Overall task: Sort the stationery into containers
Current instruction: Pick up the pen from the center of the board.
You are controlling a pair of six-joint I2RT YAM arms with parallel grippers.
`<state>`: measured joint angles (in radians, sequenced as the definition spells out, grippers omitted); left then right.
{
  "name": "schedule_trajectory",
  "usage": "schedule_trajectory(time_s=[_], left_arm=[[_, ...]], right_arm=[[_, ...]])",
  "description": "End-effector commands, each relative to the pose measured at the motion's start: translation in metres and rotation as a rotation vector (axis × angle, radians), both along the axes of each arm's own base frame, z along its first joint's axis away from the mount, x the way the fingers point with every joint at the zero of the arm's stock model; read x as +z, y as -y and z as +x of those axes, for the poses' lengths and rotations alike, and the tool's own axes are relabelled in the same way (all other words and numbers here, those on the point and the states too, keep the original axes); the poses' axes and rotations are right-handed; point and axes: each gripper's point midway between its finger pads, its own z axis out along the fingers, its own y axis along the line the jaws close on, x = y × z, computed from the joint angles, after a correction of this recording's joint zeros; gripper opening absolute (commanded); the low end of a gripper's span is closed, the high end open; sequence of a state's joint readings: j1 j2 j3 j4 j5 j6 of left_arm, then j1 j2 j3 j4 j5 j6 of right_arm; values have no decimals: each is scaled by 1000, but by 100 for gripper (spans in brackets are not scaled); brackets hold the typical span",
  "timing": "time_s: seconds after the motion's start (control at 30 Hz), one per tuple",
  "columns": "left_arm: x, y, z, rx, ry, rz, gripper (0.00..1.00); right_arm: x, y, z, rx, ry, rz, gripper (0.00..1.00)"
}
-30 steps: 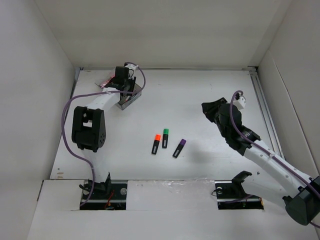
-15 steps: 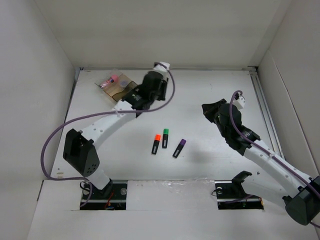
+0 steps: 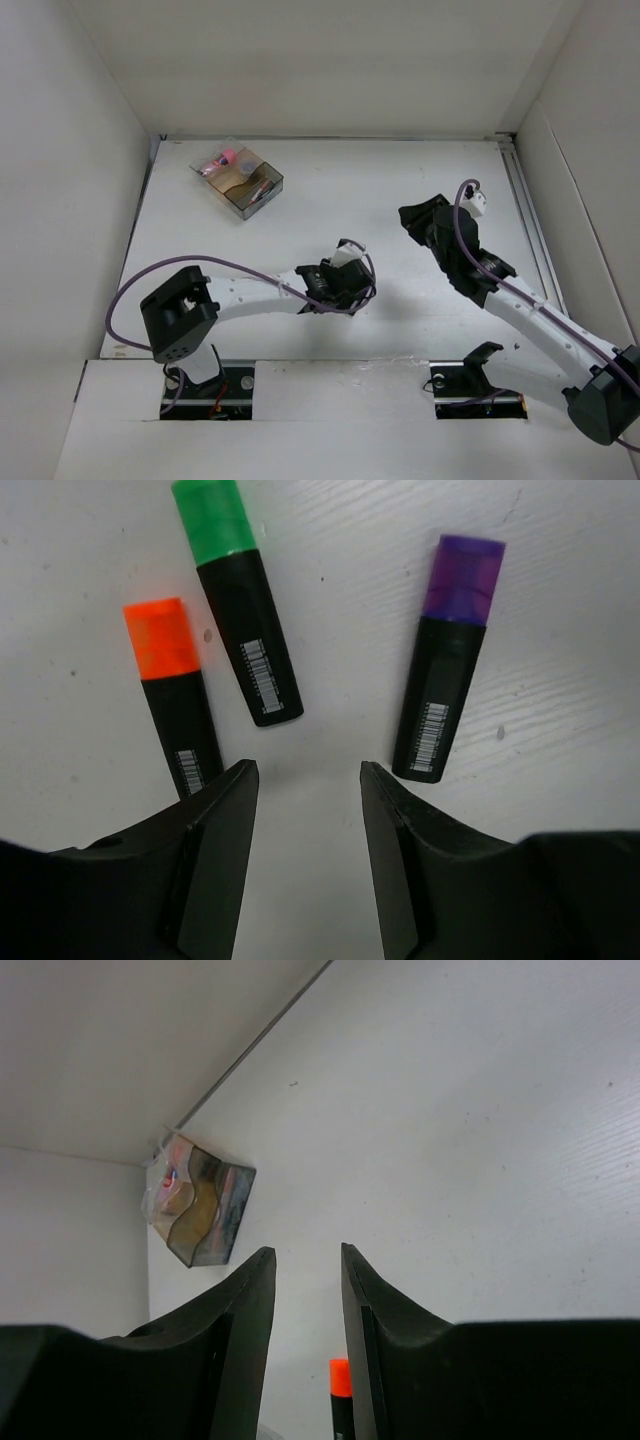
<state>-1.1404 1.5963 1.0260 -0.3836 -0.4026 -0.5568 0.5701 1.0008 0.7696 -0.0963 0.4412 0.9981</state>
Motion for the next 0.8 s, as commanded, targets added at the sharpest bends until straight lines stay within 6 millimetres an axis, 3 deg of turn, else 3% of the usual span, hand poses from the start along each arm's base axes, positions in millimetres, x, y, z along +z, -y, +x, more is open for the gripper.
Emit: schedule_trajectory(time_s=[0.0,0.1,0.23,0.47,0.77], left_arm=[[1,-9,-1,103,27,-60,42],[-8,-19,-6,133,22,-90,47],[-18,-31,4,167,19,-90,47],[-19,-28,16,186,47,-65,48],[-16,-44,27,230,65,-47,45]], right_arm=[[20,-4,6,6,53,31,39],[20,-4,6,6,53,31,39],[18,-5,10,8,43,29,39],[14,-5,11,11,35,15,39],[13,-9,9,33,32,20,37]])
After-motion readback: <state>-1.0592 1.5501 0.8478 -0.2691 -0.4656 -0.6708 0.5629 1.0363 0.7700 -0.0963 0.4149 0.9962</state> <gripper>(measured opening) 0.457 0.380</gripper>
